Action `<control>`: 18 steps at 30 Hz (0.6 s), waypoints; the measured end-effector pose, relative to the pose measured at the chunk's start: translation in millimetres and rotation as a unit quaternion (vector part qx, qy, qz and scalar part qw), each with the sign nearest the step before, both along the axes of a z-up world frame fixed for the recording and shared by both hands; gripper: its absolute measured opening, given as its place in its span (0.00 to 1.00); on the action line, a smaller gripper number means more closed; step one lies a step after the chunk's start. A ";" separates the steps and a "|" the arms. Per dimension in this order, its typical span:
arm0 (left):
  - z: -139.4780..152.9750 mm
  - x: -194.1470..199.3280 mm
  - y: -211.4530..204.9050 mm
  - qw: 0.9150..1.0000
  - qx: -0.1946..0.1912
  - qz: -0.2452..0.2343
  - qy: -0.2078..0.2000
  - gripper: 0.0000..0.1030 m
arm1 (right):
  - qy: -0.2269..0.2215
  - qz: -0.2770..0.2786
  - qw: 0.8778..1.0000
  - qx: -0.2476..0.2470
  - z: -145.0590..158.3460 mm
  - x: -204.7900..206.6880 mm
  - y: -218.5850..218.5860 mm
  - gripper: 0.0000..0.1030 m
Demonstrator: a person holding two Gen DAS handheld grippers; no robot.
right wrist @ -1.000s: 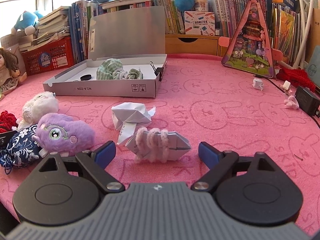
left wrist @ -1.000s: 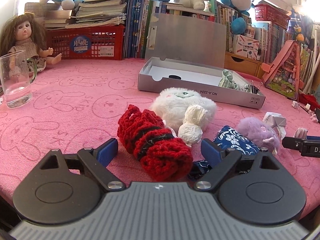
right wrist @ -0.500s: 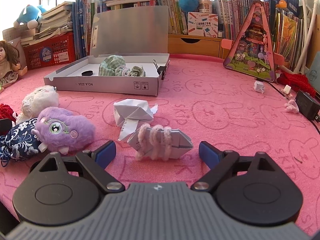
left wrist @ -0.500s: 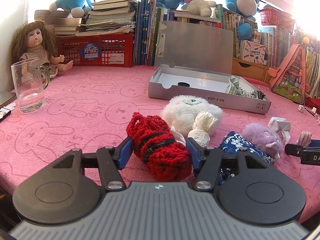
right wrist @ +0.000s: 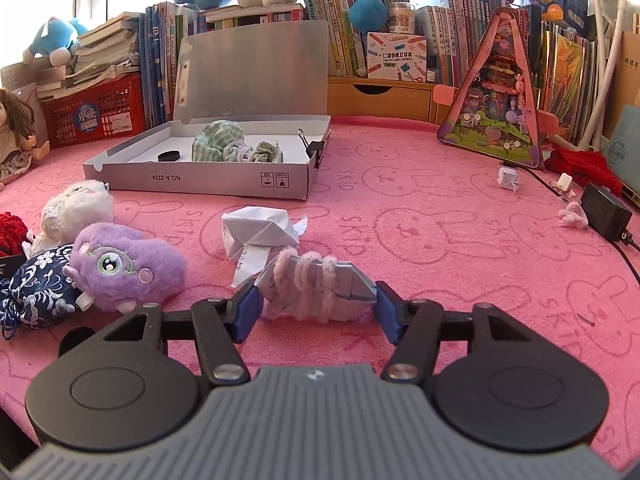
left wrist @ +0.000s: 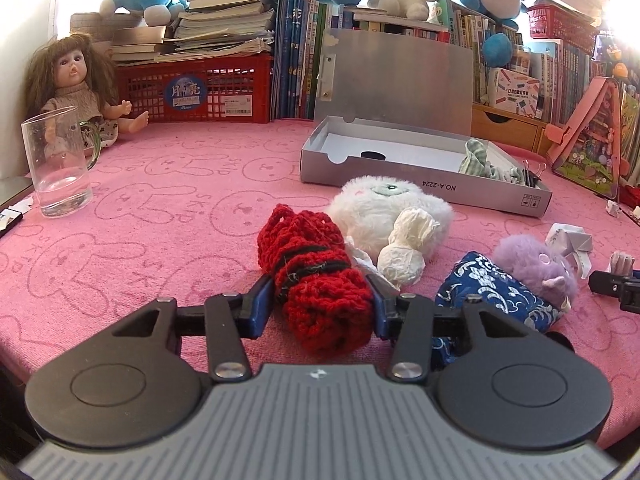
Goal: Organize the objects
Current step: 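Grasp the red knitted bundle with the left gripper while the right grasps the paper with pink pipe cleaners, then carry the red bundle in the left gripper while the right carries the paper to the box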
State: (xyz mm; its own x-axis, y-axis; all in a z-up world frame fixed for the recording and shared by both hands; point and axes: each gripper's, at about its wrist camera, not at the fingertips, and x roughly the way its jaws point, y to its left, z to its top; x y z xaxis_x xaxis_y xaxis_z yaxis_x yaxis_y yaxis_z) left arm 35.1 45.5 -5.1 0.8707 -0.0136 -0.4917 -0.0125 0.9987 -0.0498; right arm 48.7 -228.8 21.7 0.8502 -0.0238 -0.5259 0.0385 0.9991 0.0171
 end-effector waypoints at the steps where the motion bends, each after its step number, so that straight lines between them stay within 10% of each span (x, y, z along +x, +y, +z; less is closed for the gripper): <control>1: 1.5 0.1 0.9 1.000 0.000 0.003 -0.001 0.50 | 0.000 -0.001 1.000 0.002 0.9 0.0 -0.6 0.60; 18: 44.9 24.8 -1.1 0.999 0.003 -0.003 -0.043 0.49 | -0.028 -0.003 1.000 0.003 31.1 15.8 -4.4 0.59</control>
